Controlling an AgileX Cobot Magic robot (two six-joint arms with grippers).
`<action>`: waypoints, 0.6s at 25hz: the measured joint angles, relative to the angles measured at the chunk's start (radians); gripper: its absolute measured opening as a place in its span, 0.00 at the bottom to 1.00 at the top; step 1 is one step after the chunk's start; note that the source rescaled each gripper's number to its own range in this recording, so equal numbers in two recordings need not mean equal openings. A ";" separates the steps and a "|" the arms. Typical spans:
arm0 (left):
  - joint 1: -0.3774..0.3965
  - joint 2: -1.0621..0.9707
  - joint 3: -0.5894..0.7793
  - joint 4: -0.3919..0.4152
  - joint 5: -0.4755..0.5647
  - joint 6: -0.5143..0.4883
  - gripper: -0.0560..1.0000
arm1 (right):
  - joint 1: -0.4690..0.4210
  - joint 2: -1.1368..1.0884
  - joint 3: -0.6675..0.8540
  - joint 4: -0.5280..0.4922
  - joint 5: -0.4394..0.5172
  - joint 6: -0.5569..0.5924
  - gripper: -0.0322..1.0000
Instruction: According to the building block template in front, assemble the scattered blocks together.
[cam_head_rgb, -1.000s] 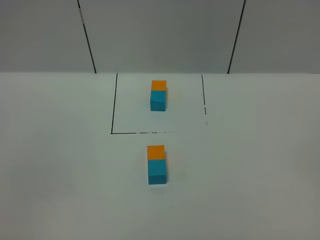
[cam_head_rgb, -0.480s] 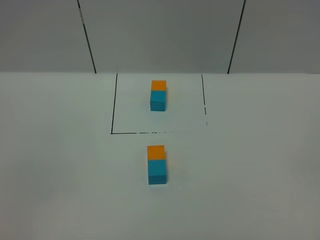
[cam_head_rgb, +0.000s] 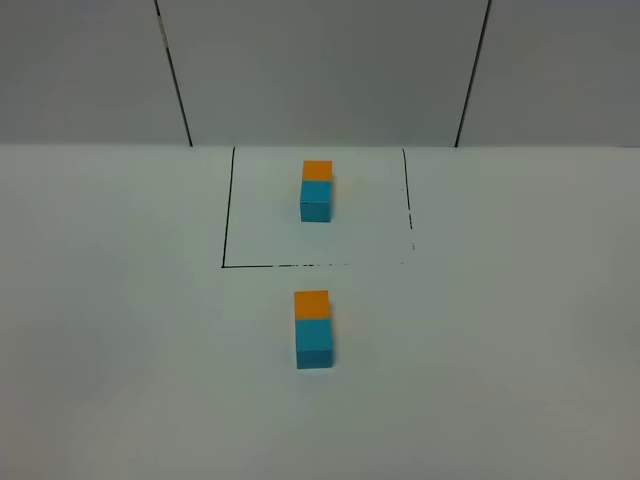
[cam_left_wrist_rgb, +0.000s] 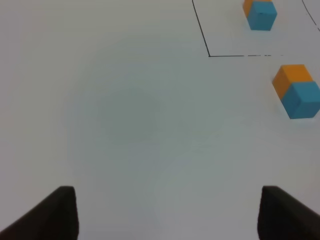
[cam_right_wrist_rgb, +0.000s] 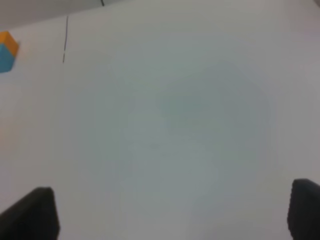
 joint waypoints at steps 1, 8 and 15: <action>0.000 0.000 0.000 0.000 0.000 0.000 0.58 | 0.006 0.000 0.000 -0.002 0.000 0.000 0.80; 0.000 0.000 0.000 0.000 0.000 0.000 0.58 | 0.013 0.000 0.000 -0.003 0.000 0.000 0.76; 0.000 0.000 0.000 0.000 0.000 0.000 0.58 | 0.013 0.000 0.000 -0.003 0.000 0.000 0.76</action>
